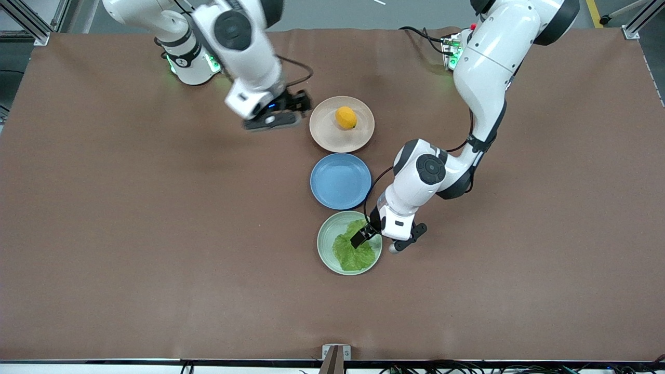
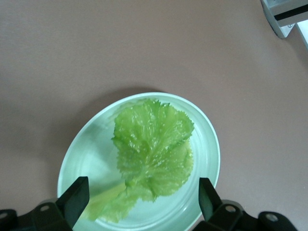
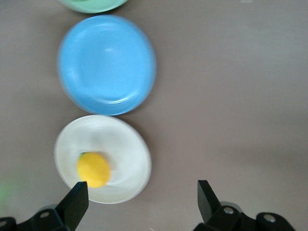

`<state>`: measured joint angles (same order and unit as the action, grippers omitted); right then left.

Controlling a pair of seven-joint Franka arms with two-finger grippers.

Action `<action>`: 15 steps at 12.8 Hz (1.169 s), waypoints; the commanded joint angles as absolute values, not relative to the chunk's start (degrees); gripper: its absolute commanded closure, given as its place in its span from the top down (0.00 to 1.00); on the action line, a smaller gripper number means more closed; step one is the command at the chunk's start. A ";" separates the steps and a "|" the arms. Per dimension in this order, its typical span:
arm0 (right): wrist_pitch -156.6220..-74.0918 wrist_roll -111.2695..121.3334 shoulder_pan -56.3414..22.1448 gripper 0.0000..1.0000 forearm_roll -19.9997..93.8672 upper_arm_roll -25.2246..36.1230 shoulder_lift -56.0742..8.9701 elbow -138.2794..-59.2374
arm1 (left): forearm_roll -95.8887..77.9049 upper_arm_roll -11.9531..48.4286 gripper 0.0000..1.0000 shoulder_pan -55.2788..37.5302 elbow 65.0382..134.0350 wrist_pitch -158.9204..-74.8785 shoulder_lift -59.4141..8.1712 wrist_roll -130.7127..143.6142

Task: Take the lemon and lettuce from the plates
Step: 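Grasp the lettuce with the left gripper while the right gripper grasps the lemon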

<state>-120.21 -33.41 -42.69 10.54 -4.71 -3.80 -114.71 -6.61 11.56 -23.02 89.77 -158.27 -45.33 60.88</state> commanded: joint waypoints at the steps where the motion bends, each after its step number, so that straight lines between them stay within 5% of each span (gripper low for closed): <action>1: -128.74 -32.61 -50.17 1.00 11.52 -4.04 -7.28 -117.25 | -6.59 9.76 1.00 -24.96 88.51 -161.09 -47.37 61.70; 8: -139.74 -32.78 -60.20 0.97 0.72 -3.96 -17.39 -116.90 | -6.68 9.76 0.97 -25.31 88.16 -163.65 -49.48 61.70; 15: -144.48 -34.71 -61.79 0.97 -5.80 -3.69 -24.51 -115.05 | -6.77 9.76 0.59 -25.58 86.04 -164.00 -51.33 61.79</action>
